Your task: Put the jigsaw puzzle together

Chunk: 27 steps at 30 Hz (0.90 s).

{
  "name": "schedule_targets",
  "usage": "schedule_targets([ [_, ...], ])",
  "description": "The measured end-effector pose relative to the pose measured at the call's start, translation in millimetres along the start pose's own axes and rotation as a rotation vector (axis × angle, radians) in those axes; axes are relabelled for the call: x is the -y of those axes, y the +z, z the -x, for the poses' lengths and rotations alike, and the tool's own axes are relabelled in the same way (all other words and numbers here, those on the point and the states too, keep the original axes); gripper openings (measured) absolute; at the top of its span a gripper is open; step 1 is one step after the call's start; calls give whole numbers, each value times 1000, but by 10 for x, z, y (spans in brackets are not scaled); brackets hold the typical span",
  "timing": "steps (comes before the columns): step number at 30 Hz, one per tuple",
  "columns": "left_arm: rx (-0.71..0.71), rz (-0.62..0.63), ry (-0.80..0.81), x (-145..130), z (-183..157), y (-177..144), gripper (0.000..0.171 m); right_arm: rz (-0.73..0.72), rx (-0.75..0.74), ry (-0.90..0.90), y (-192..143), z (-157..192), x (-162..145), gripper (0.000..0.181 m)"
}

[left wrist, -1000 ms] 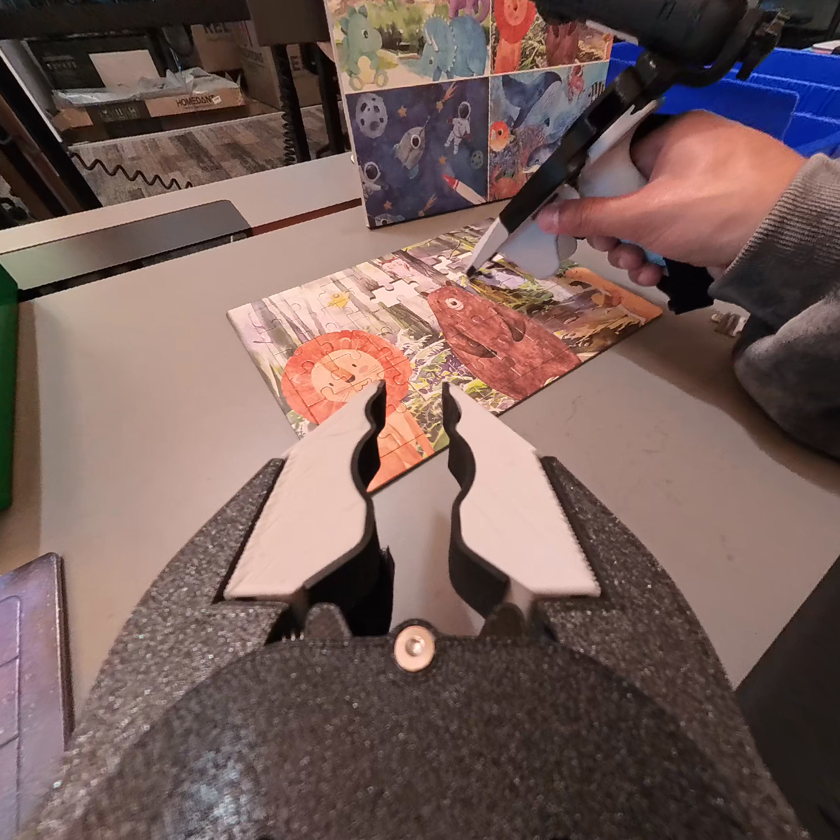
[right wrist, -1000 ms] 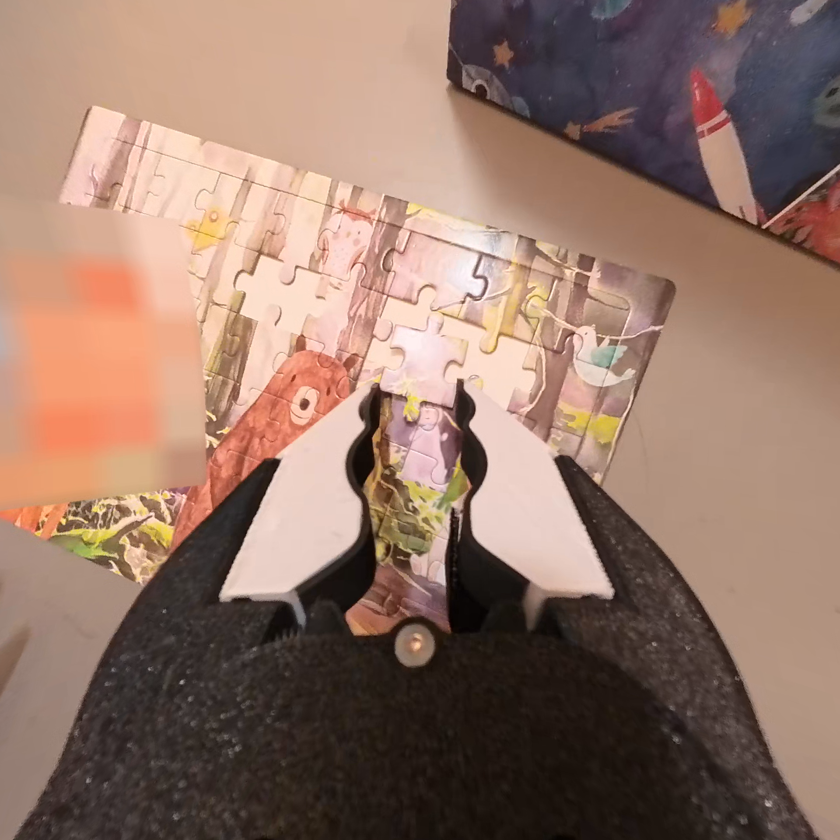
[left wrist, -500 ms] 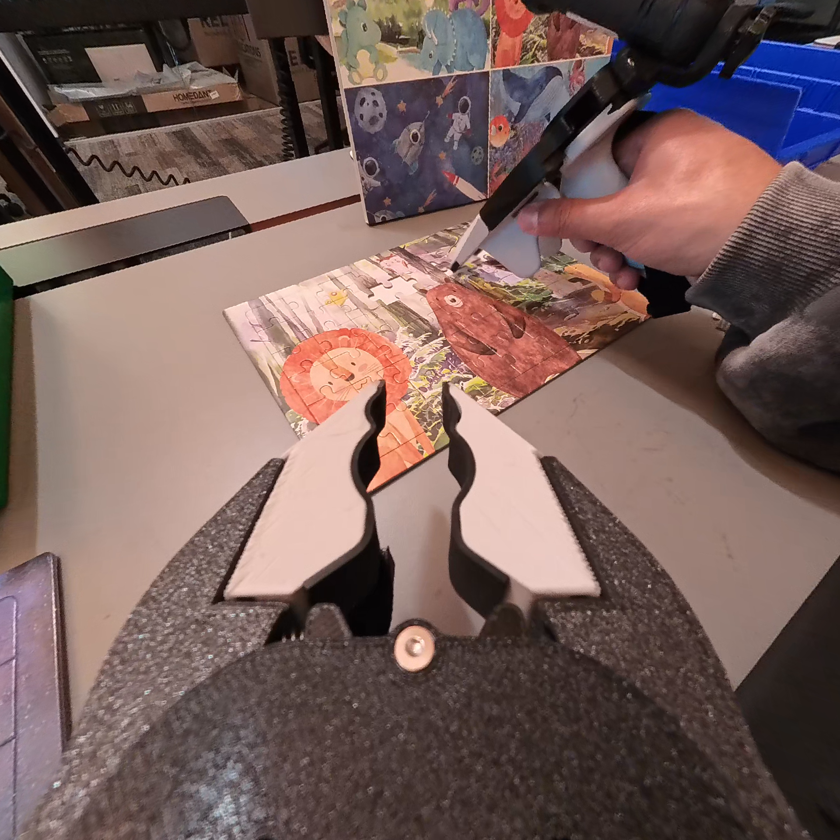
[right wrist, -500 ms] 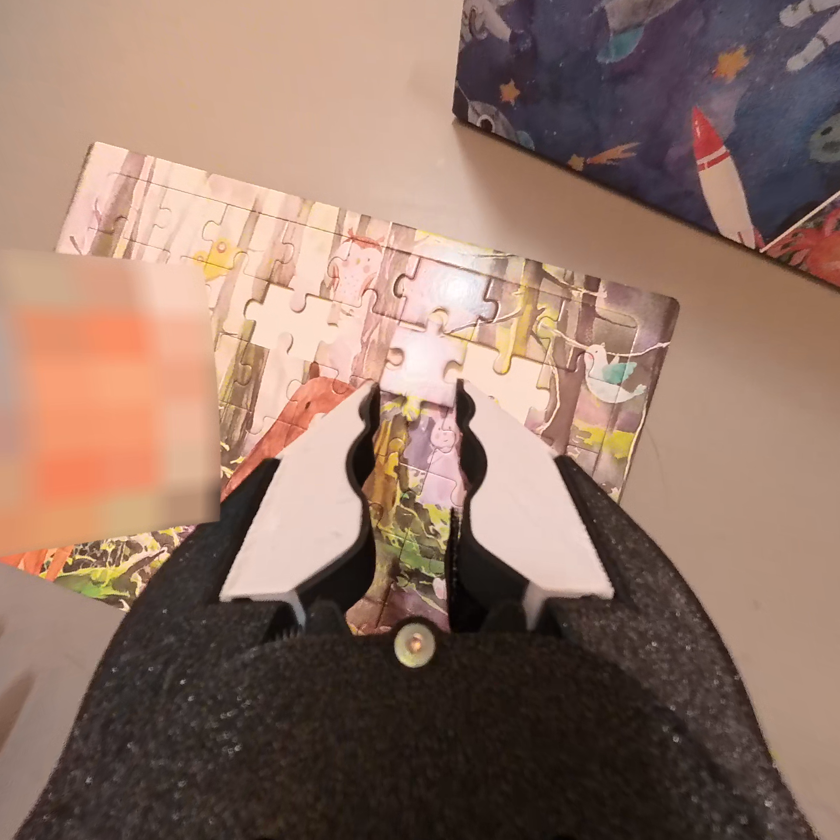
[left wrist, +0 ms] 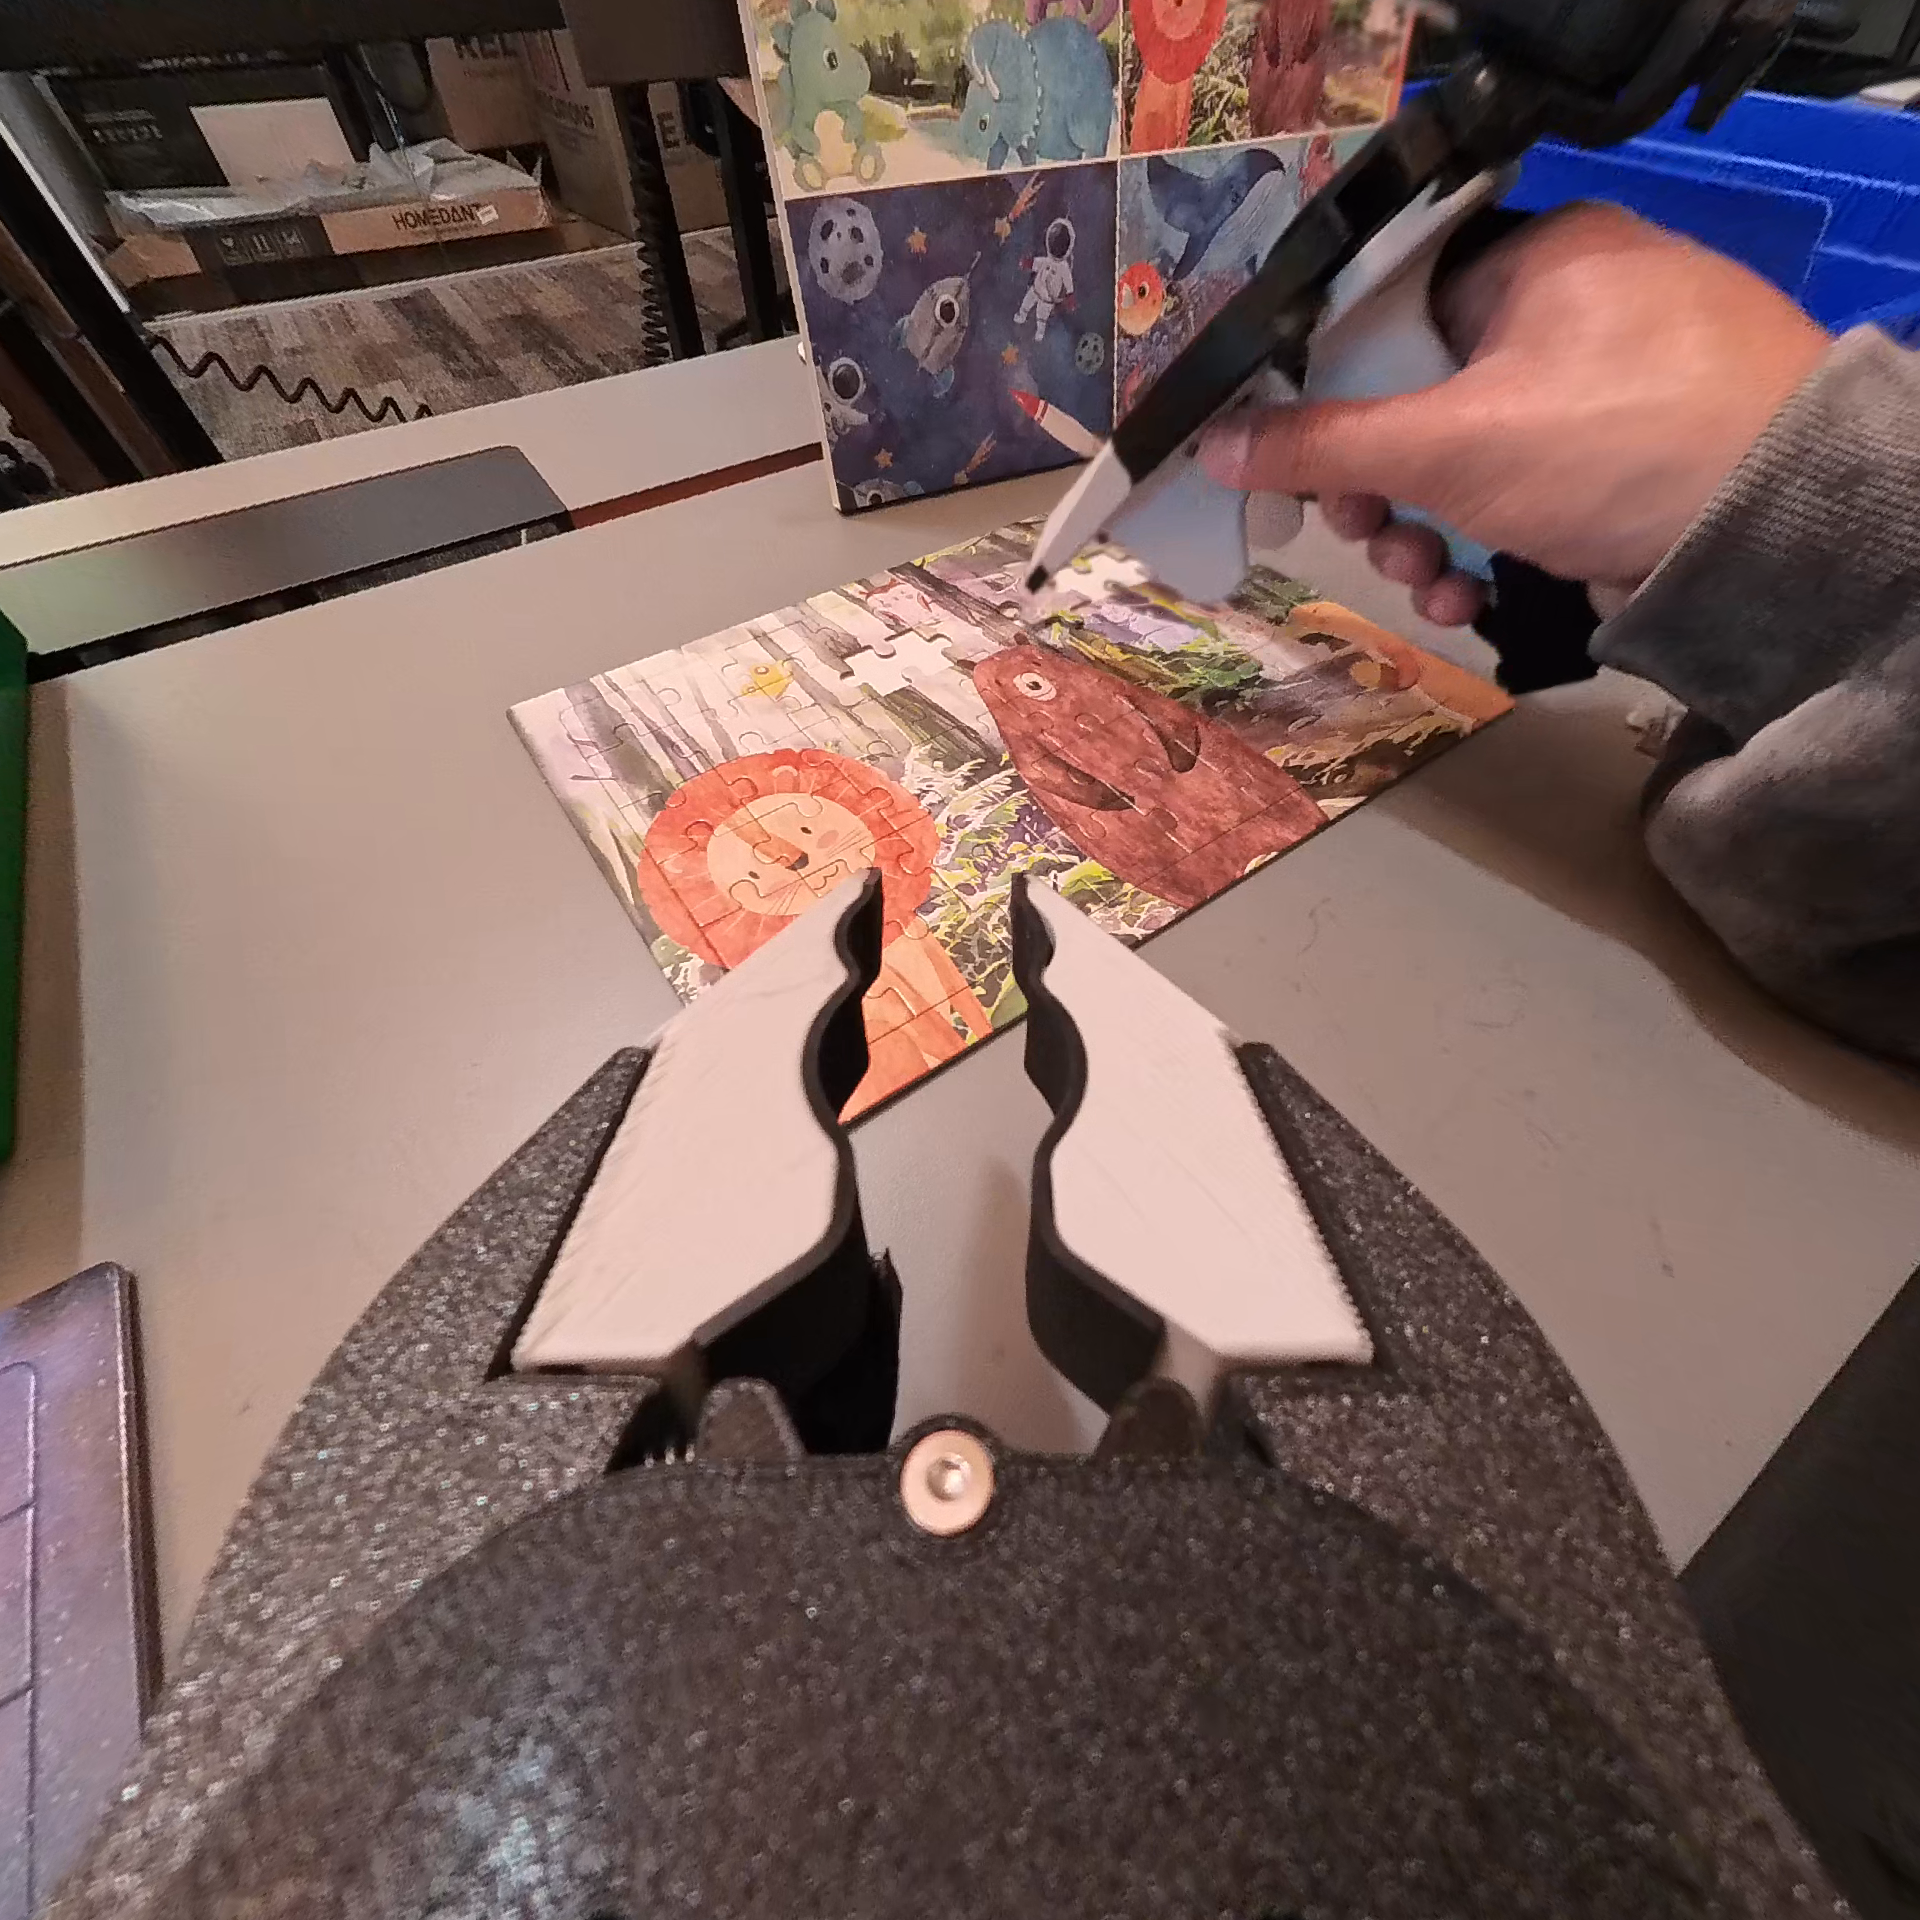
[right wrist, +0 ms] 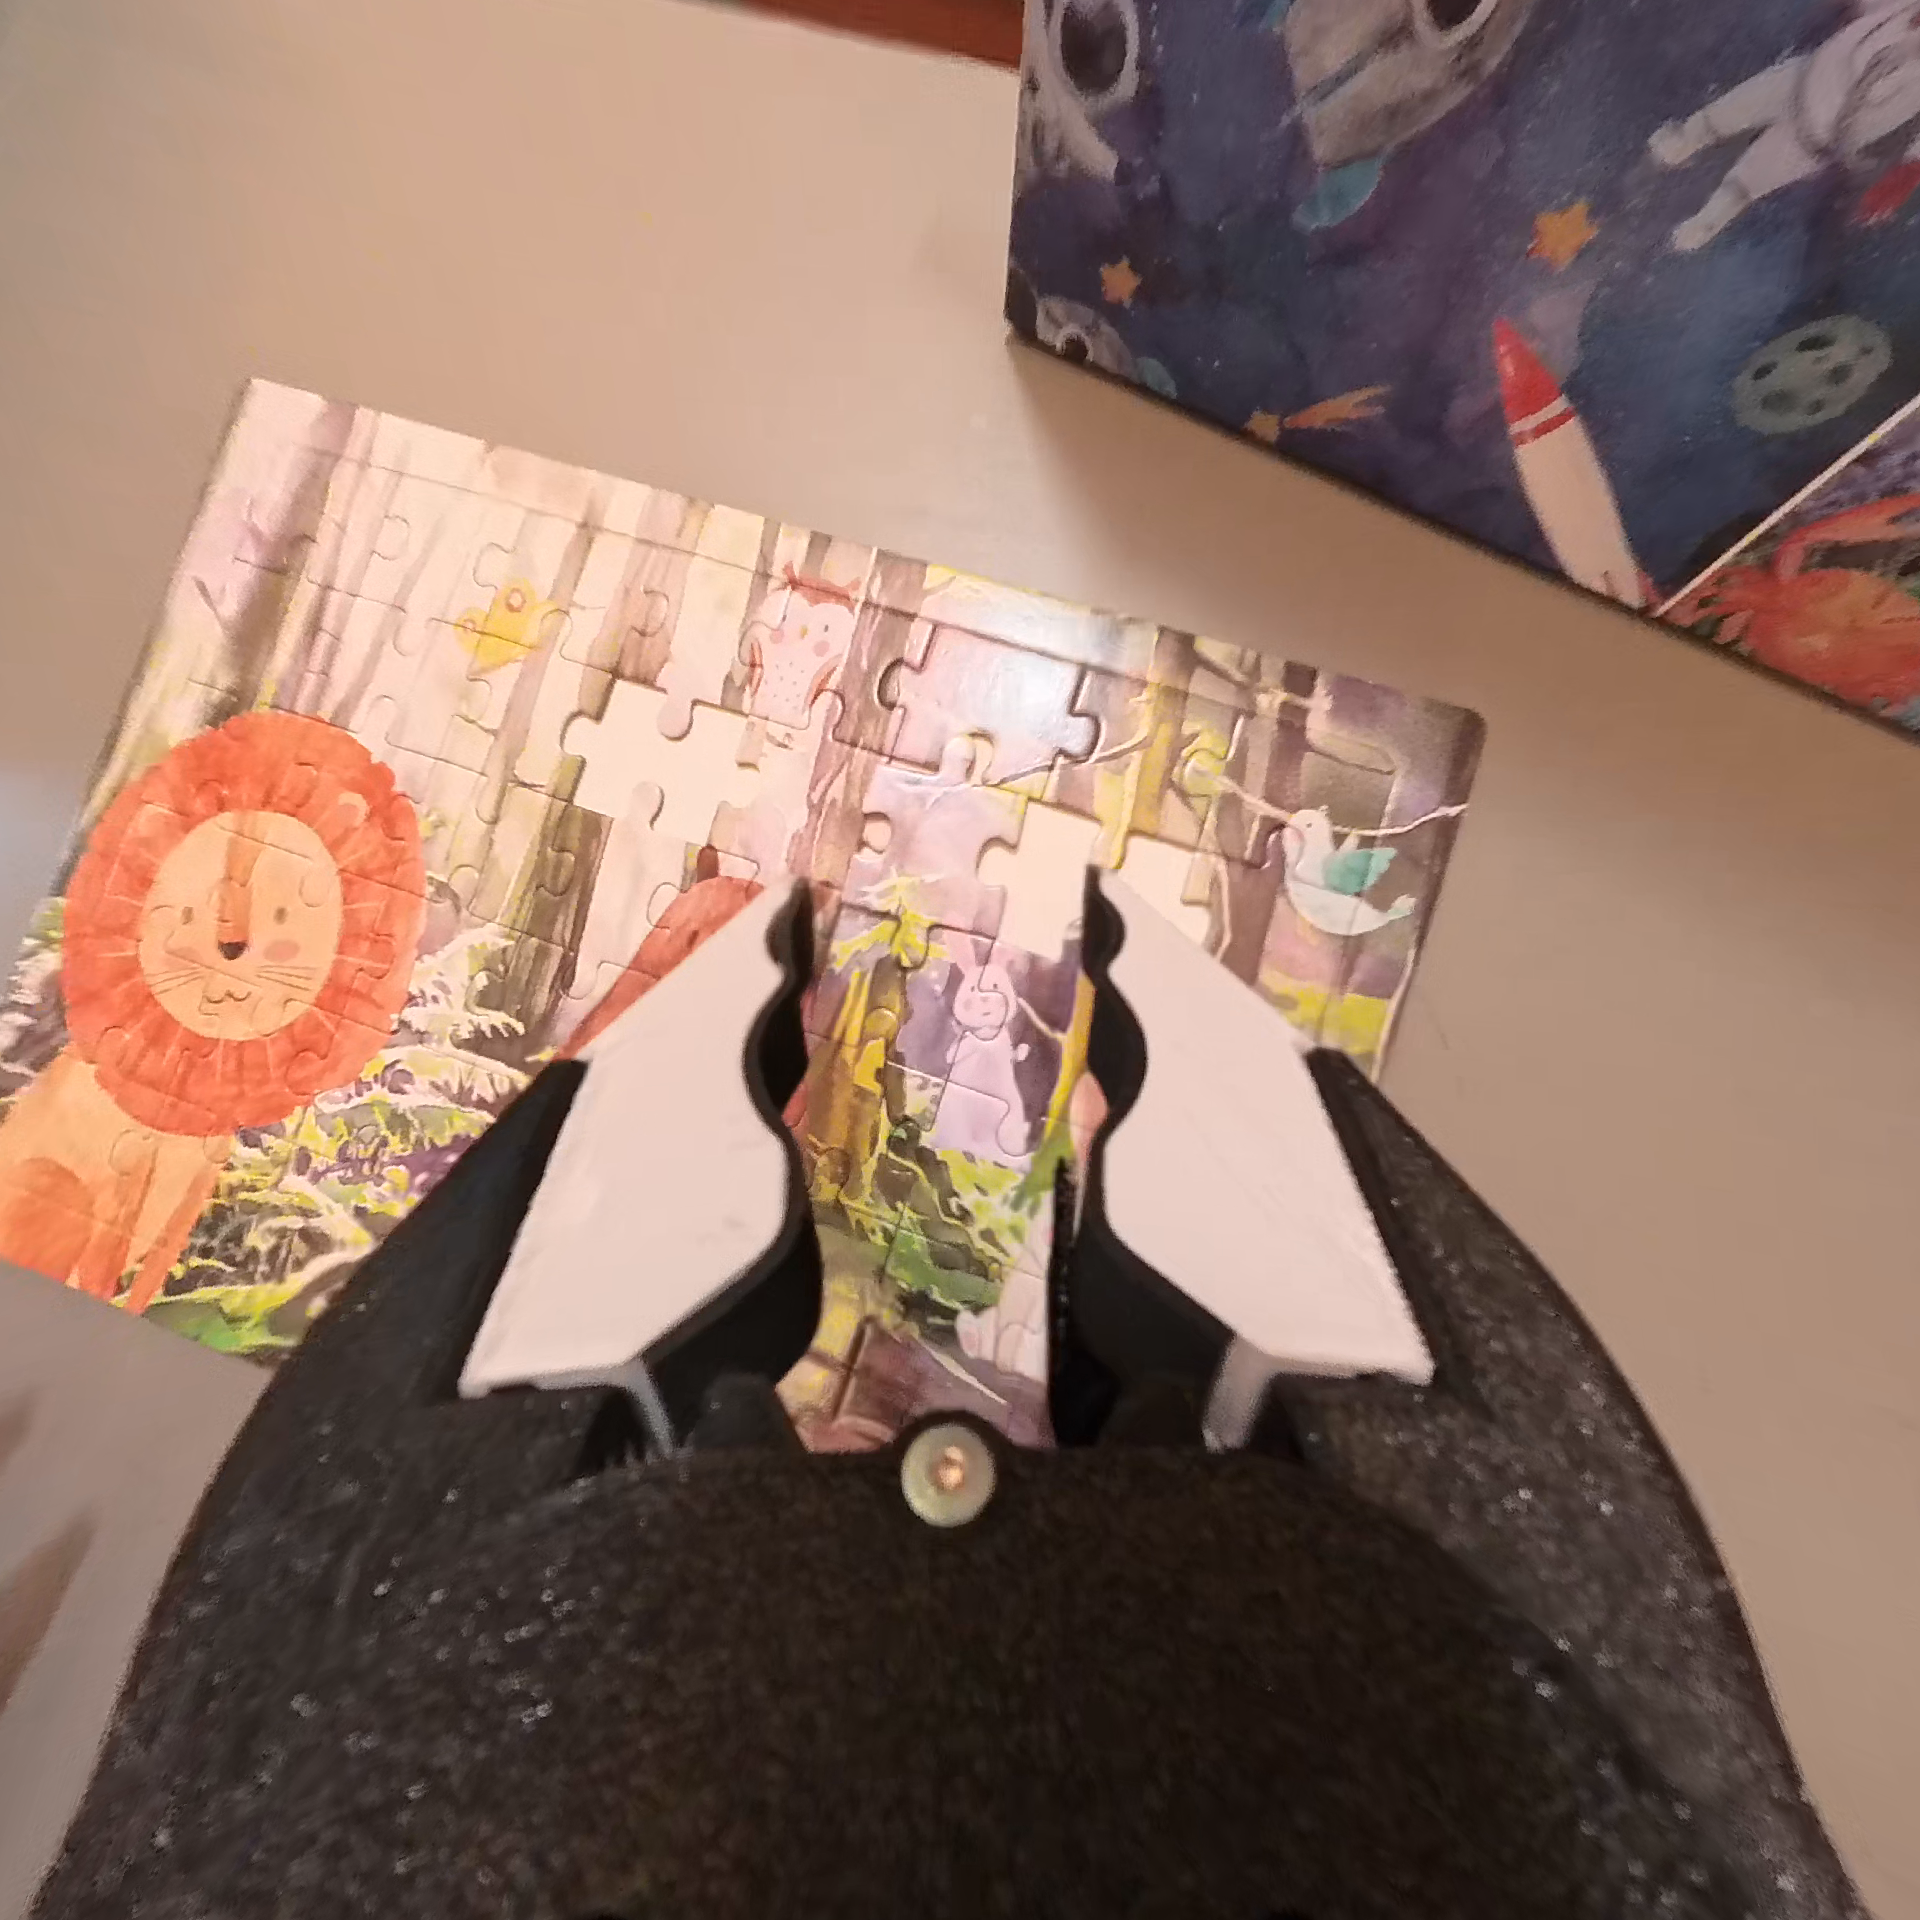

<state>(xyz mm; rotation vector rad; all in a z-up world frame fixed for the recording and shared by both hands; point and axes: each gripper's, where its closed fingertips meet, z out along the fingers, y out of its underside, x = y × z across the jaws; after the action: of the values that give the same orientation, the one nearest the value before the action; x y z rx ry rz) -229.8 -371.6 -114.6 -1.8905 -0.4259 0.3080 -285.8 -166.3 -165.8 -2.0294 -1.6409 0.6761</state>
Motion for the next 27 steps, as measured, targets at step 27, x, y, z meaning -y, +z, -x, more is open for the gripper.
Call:
schedule_targets([
  [27, -9, 9, 4, -12, -21, 3, 24, 16, 133, -69, 102, 36, 154, 0],
])
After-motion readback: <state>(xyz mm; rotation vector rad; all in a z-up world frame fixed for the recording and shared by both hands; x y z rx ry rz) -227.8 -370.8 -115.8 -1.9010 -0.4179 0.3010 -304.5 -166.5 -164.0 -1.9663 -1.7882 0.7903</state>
